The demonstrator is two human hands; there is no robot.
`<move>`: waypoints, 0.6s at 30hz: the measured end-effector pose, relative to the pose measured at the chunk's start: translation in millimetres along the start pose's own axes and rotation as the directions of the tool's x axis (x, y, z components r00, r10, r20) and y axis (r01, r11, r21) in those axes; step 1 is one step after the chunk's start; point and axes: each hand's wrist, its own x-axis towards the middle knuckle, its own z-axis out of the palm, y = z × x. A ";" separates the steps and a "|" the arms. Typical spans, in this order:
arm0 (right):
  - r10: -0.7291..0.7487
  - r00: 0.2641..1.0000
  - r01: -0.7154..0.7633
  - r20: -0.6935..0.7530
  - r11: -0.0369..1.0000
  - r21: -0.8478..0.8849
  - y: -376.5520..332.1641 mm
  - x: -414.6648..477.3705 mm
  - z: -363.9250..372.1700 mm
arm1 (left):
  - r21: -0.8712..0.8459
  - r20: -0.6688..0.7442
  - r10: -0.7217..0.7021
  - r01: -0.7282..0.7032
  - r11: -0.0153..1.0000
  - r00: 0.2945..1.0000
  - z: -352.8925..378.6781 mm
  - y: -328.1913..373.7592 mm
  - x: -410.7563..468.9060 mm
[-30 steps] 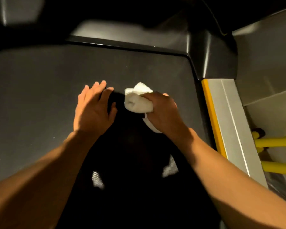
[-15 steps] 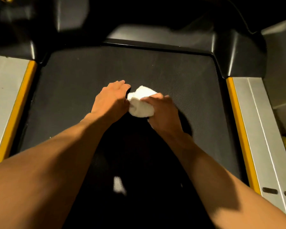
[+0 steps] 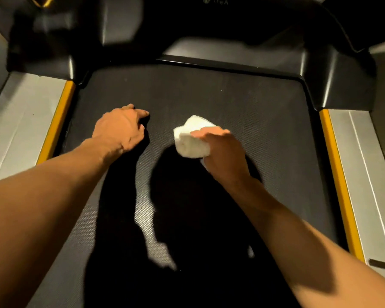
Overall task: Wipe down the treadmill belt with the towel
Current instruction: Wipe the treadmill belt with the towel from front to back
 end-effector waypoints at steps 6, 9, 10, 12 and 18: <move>0.531 0.847 -0.532 -0.042 0.841 -0.098 15.1 70.6 -17.1 | -0.052 -0.007 -0.058 0.058 0.997 0.998 3.9 0.7 -0.7; 0.341 0.938 -0.331 0.055 0.932 -0.145 -16.2 39.3 7.7 | -0.142 0.002 -0.134 0.133 0.981 0.991 2.5 0.6 4.4; 0.180 0.981 -0.170 0.072 0.977 -0.127 -31.8 17.0 21.1 | -0.165 0.006 -0.150 0.149 0.975 0.989 3.3 -2.2 6.7; -0.061 0.987 0.067 0.147 0.997 -0.034 -43.7 -13.8 34.4 | -0.174 0.018 -0.137 0.138 0.975 0.990 6.1 -6.7 9.2; 0.156 0.987 -0.148 0.023 0.967 -0.209 -7.5 65.4 13.2 | -0.140 0.017 -0.062 0.064 0.988 0.998 8.8 -11.2 10.0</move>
